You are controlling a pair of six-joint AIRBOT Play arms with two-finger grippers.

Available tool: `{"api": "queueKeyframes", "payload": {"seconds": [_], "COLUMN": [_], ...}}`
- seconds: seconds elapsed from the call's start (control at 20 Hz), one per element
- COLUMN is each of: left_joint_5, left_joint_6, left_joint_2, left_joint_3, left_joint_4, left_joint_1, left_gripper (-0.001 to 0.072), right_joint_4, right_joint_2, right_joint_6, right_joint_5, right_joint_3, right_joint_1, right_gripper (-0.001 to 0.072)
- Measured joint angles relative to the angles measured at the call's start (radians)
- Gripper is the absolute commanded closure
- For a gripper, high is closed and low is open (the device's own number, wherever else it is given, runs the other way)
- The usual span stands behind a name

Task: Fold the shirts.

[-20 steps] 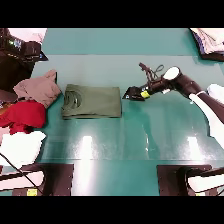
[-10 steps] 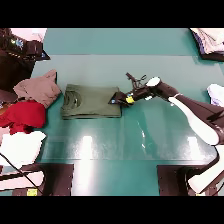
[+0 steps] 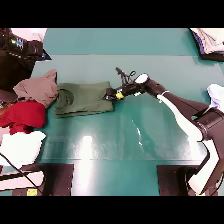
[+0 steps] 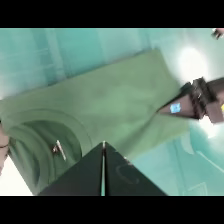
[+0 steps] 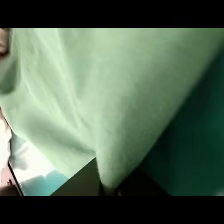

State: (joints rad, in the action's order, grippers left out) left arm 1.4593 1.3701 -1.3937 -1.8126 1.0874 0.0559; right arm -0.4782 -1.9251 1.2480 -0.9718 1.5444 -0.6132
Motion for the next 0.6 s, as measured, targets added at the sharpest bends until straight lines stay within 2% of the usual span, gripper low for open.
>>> {"api": "queueKeyframes", "payload": {"seconds": [0.3,0.6], "left_joint_5": [-0.013,-0.095], "left_joint_6": [-0.01,-0.014], "left_joint_2": [0.0,0.0], "left_joint_3": [0.0,0.0], "left_joint_4": [-0.016,-0.019], "left_joint_1": [-0.15,-0.303], "left_gripper": [0.0682,0.0682], "right_joint_4": [-0.074,-0.192], "right_joint_2": [0.283,0.591], "right_joint_6": [0.005,0.007], "right_joint_5": [0.059,0.068], "right_joint_3": [-0.225,-0.378], "right_joint_1": [0.248,0.708], "right_gripper": [0.0696,0.0696]}}
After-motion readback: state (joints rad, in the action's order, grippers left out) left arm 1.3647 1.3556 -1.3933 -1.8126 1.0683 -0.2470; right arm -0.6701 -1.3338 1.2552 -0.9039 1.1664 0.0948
